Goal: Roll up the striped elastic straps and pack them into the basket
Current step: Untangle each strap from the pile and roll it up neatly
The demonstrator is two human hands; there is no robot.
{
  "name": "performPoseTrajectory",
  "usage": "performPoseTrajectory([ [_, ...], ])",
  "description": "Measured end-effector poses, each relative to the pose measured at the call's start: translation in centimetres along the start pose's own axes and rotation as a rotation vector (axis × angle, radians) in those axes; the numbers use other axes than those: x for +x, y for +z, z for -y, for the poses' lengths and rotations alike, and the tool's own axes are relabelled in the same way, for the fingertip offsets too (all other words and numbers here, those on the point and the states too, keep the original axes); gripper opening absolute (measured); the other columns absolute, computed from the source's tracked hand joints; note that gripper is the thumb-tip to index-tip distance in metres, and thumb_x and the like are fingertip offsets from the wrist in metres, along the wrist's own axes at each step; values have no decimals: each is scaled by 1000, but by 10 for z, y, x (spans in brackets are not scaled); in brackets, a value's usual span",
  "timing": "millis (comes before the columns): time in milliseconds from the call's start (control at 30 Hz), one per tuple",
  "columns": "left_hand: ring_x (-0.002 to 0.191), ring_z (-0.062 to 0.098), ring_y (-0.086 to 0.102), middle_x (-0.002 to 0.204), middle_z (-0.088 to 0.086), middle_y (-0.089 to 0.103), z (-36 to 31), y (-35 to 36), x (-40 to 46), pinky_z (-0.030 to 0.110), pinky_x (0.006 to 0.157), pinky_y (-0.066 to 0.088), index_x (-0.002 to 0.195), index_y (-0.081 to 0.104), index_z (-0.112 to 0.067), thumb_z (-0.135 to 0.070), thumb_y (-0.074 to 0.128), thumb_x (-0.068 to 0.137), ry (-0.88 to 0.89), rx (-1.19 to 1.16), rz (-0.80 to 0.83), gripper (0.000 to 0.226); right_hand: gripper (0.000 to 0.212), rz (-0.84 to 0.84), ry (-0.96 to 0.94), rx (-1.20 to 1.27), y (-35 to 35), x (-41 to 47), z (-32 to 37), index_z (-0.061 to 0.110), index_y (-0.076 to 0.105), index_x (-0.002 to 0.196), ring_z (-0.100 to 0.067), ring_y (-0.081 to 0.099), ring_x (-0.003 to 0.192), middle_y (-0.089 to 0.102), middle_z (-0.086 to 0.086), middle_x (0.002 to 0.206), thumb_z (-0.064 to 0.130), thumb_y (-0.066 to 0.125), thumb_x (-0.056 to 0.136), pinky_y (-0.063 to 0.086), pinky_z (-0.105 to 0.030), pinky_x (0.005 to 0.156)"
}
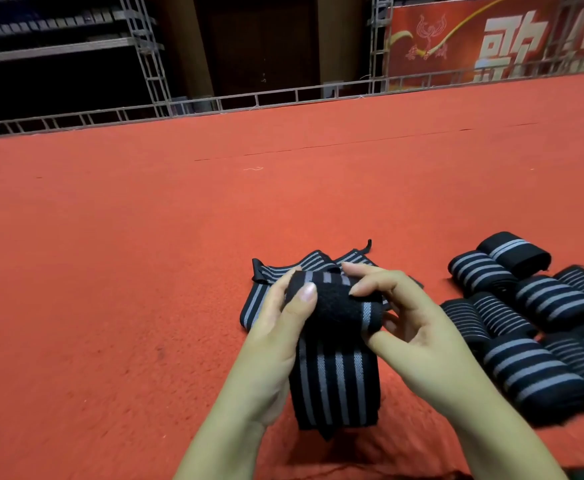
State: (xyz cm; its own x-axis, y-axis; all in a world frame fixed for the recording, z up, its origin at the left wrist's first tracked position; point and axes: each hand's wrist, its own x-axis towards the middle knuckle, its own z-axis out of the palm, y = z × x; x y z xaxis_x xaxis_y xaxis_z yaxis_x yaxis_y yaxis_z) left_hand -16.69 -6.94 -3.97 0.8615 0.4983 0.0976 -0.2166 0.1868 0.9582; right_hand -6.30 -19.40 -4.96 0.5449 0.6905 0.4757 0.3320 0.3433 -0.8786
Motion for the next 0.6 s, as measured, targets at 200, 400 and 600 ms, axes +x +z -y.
performPoseTrajectory([
  [200, 100, 13, 68, 107, -4, 73, -4, -5, -1, 22, 77, 54, 131, 50, -37, -25, 69, 69, 18, 34, 9, 66, 36, -128, 163, 341, -1, 4, 4, 19, 68, 97, -11, 55, 123, 64, 9, 124, 10, 62, 63, 55, -30, 87],
  [400, 91, 16, 63, 106, 2, 69, -6, -7, 1, 25, 74, 53, 120, 59, -48, -18, 62, 64, 17, 50, 10, 64, 58, -33, 425, 299, 5, 6, 5, 34, 49, 127, -17, 64, 111, 62, 3, 125, 48, 72, 75, 58, -43, 81],
  [600, 97, 23, 60, 115, 9, 68, -7, -14, 1, 38, 89, 47, 113, 63, -49, -9, 49, 60, -25, 79, 77, 69, 63, 83, 529, 354, 1, 3, 0, 25, 48, 131, -19, 67, 106, 66, 0, 123, 22, 73, 73, 58, -42, 80],
])
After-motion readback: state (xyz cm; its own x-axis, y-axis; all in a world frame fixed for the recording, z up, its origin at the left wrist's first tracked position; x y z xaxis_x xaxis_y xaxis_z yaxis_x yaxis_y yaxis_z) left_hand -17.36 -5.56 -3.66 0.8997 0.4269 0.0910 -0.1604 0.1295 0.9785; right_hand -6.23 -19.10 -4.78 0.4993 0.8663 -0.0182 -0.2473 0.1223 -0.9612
